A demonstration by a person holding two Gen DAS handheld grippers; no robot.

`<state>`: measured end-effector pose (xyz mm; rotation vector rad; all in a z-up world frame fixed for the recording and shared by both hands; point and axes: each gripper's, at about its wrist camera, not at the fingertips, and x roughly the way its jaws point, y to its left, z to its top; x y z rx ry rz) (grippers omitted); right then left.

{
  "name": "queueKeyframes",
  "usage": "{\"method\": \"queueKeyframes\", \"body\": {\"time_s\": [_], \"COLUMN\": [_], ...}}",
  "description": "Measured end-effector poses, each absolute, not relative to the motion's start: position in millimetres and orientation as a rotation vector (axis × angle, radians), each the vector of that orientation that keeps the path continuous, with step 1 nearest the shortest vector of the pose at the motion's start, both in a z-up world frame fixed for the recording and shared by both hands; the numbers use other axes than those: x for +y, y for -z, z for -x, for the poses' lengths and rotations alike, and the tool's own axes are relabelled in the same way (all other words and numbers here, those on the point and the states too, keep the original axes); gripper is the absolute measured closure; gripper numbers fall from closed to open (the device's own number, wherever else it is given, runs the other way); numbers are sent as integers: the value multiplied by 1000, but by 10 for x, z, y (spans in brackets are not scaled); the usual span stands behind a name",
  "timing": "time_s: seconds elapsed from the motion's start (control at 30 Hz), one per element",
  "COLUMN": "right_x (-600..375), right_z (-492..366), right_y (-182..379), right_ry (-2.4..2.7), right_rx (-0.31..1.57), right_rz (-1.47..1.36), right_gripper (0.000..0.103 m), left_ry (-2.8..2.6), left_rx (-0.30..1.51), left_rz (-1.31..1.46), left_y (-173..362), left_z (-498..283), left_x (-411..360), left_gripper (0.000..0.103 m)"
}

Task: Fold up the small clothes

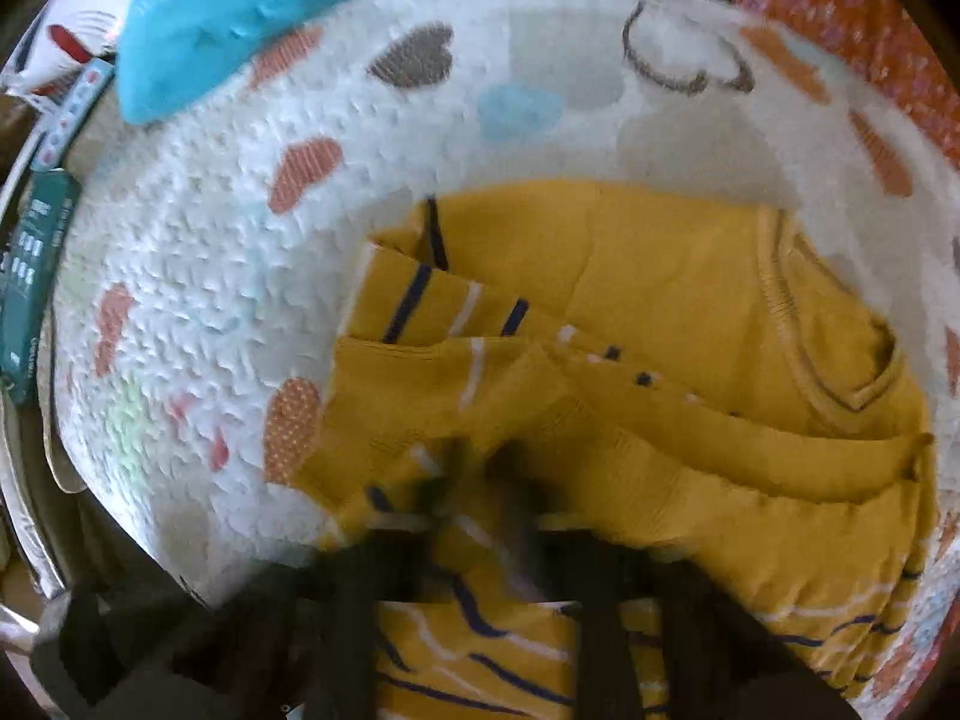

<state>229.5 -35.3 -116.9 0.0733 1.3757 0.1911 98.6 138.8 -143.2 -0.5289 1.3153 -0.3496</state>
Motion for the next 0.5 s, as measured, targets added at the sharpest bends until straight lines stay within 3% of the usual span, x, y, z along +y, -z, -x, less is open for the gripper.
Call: {"method": "queueKeyframes", "body": {"time_s": [0.27, 0.37, 0.4, 0.5], "right_x": [-108, 12, 14, 7], "right_z": [-2443, -2501, -2499, -2413], "right_y": [692, 695, 696, 747], "right_ry": [-184, -206, -209, -227], "right_rx": [1141, 1162, 1190, 1266], "right_rz": [40, 92, 81, 12], "right_gripper": [100, 96, 92, 44], "left_ry": [255, 240, 235, 212], "left_rx": [1263, 1288, 1284, 1258], "left_rz": [591, 651, 665, 705], "left_y": [1376, 1464, 1465, 1450], "left_z": [-1040, -1052, -1049, -1039], "left_x": [1599, 1692, 1729, 1848], "left_gripper": [93, 90, 89, 85]}}
